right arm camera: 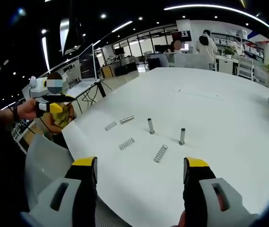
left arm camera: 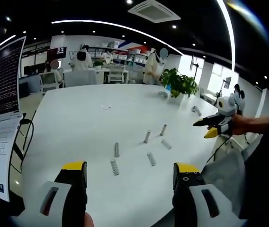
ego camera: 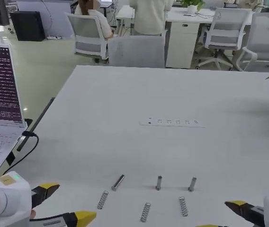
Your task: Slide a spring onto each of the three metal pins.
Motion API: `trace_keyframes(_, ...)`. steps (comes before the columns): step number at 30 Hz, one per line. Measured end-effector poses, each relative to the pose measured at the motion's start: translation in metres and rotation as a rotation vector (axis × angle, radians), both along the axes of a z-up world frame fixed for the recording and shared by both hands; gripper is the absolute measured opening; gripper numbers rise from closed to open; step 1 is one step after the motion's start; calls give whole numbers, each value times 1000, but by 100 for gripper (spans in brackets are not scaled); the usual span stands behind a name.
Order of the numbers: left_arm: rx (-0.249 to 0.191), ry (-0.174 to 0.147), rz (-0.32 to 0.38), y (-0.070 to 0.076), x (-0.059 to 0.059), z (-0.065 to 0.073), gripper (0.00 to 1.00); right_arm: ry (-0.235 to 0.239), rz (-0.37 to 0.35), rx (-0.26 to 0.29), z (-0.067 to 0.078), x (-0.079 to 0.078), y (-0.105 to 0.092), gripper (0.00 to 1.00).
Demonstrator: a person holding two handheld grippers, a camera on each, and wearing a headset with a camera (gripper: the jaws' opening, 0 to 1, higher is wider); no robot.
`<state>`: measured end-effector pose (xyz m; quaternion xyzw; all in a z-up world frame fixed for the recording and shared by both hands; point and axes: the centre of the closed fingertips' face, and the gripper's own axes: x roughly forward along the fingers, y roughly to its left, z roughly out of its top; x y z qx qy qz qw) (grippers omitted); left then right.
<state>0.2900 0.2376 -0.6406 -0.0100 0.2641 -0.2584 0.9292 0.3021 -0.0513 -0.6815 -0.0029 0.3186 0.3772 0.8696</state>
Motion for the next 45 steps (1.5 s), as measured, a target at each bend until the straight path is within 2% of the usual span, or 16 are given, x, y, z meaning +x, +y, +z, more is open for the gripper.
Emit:
trace_keyframes(11, 4, 7, -13, -1, 4, -3, 70, 7, 1, -4, -1, -3, -1, 73)
trace_keyframes(25, 9, 13, -41, -11, 14, -8, 69, 10, -1, -3, -1, -3, 0, 72)
trace_keyframes(31, 33, 22, -65, -13, 18, -17, 69, 20, 7, -7, -6, -8, 2, 72)
trace_keyframes(39, 36, 31, -80, -16, 28, -24, 68, 32, 4, -2, -10, -13, 3, 71)
trace_keyframes(45, 56, 38, -84, -16, 40, -29, 67, 35, 4, -2, -11, -15, 3, 71)
